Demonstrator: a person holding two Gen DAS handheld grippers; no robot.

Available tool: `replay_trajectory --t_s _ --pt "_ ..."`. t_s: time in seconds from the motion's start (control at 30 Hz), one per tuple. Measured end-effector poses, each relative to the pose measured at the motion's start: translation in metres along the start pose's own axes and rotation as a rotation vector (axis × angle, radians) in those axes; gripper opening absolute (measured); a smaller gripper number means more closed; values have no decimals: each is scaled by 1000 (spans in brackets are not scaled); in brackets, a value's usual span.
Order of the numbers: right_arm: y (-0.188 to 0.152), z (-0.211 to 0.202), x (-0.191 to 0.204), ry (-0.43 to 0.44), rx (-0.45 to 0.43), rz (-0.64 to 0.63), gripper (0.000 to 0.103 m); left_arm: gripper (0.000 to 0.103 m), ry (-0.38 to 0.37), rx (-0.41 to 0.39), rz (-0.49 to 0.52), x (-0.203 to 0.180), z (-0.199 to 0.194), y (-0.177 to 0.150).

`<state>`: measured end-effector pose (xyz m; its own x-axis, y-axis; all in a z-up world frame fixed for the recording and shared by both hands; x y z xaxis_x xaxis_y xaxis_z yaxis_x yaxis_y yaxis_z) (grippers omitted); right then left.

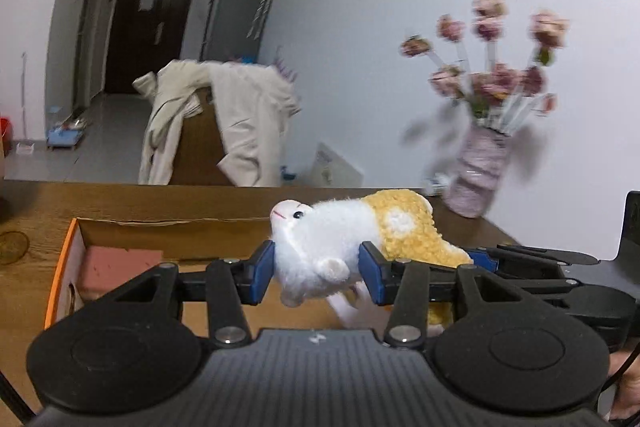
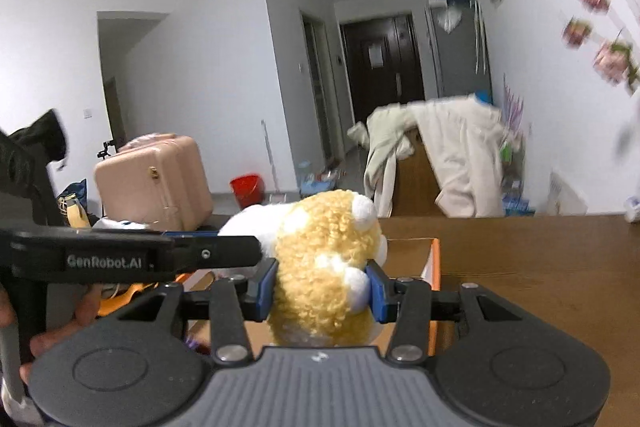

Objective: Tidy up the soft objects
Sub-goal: 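Carry the hamster plush with both grippers and lower it into the box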

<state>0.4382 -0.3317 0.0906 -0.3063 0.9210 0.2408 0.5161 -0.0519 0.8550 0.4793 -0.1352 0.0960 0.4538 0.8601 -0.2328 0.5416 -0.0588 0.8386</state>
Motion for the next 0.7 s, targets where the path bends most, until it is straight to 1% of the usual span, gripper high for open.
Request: replay_trajectory --t_s 0.03,0.1,0.17,0.23,0.3,0.37,0.4,0.43,0.47,0.53,0.57,0.63,0.7 --pt "5 16 -5 2 23 10 45 47 13 14 -3 10 15 5" --pt "12 52 -17 -5 64 28 45 47 28 55 -41 31 45 11" --pt "15 86 -26 -29 105 33 44 46 51 102 -61 49 76 14" --pt "15 117 -36 -59 139 36 44 45 85 150 -49 66 100 12" --pt "10 139 -44 -78 171 57 44 46 138 194 -33 76 116 9" --pt "5 158 -49 -128 206 42 44 48 180 211 -38 85 117 7" --pt "3 163 -49 -162 217 21 44 51 182 202 -32 86 113 6" --pt "1 165 -46 -179 231 5 45 55 186 184 -10 85 107 5" --pt "1 167 -44 -195 238 -13 48 56 212 167 12 84 100 6" --pt "3 167 -39 -236 230 -42 50 58 239 123 60 80 83 8" --pt "4 166 -36 -260 231 -63 54 58 254 102 73 81 75 11" --pt "7 163 -34 -278 233 -77 56 61 282 70 78 81 58 18" --pt "13 155 -33 -253 224 -69 56 61 315 43 80 84 42 26"
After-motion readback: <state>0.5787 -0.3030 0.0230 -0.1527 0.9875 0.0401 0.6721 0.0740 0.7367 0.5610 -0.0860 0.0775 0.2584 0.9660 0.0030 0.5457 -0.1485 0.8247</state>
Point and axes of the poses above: each gripper's, at about its wrist camera, not at the fingertips, and z roughly the way its jaws point, x to its left, y to its top, the point moved 4 cm from there along z, roughly the way its jaws point, and after that the axes turned 5 degrees about x, right-handed, at the moved point
